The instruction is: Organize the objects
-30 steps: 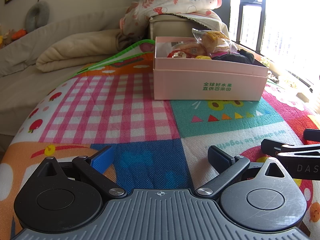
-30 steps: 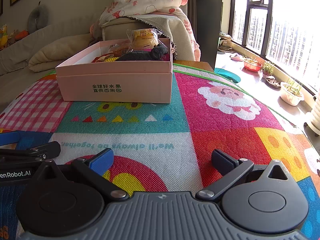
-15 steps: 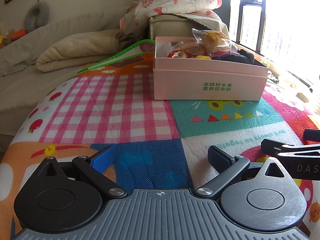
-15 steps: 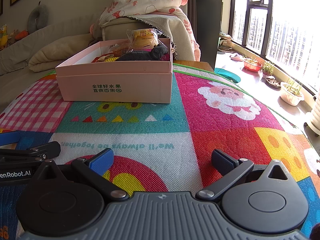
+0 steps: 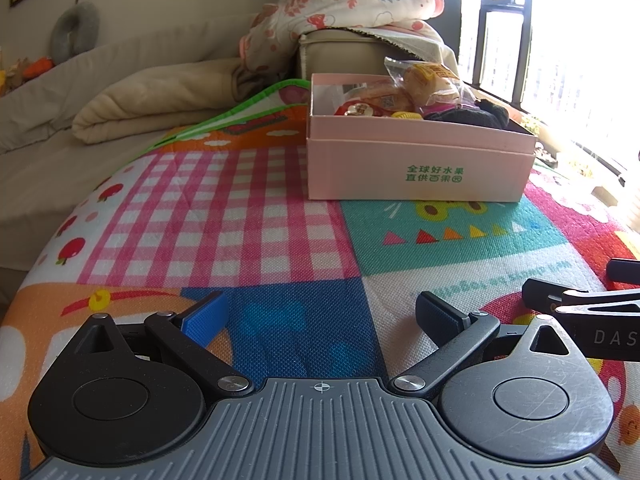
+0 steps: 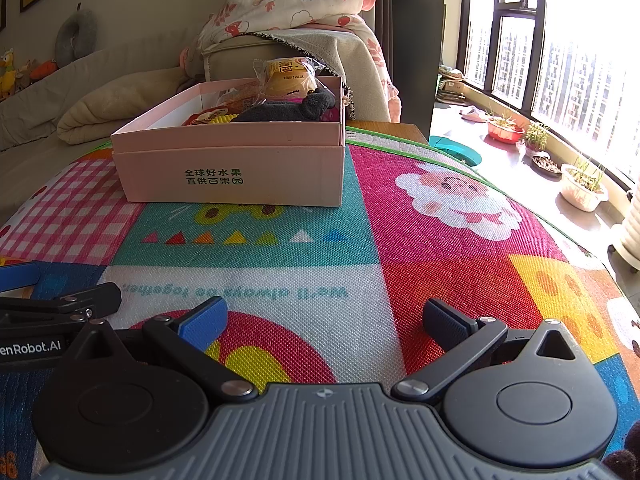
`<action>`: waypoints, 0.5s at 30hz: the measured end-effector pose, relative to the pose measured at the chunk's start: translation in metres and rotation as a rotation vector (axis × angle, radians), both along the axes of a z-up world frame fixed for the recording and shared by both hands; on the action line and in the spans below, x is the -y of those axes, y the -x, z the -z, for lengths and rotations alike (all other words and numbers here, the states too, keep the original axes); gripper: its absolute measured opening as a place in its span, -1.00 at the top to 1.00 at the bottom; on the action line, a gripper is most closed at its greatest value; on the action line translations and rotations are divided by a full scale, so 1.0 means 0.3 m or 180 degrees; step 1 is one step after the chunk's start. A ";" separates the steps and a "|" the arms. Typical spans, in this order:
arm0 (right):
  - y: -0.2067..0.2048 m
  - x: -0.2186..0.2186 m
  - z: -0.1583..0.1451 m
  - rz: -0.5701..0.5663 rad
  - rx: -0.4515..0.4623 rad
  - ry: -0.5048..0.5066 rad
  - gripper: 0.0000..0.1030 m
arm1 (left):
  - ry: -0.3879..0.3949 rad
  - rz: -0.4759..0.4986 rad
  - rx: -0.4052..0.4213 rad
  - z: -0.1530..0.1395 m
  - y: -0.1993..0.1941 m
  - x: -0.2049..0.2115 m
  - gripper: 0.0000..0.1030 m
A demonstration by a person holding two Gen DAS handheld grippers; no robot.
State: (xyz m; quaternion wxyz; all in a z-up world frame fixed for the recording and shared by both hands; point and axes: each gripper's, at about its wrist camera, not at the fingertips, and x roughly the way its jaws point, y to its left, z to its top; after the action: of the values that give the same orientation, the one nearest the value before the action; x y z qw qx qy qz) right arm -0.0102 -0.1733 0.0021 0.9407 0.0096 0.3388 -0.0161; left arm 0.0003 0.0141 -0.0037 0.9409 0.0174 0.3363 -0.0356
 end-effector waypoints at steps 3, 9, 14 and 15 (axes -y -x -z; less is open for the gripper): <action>0.000 0.000 0.000 0.0000 0.0000 -0.0001 -1.00 | -0.0004 0.0000 0.0001 0.000 0.001 0.000 -0.99; 0.000 0.000 0.000 0.0000 0.0000 0.0001 -1.00 | 0.0003 0.0001 -0.0001 0.000 -0.001 -0.003 -0.99; 0.000 0.001 0.000 0.0000 0.0000 0.0000 -1.00 | -0.0007 0.0001 0.0001 0.000 0.000 -0.002 -0.99; 0.000 0.001 0.000 0.0000 0.0000 0.0000 -1.00 | -0.0008 0.0001 0.0001 0.000 -0.002 -0.003 -0.99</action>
State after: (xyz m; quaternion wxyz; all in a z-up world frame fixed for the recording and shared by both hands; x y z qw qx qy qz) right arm -0.0100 -0.1735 0.0020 0.9407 0.0096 0.3388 -0.0162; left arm 0.0009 0.0151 -0.0037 0.9409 0.0186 0.3362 -0.0353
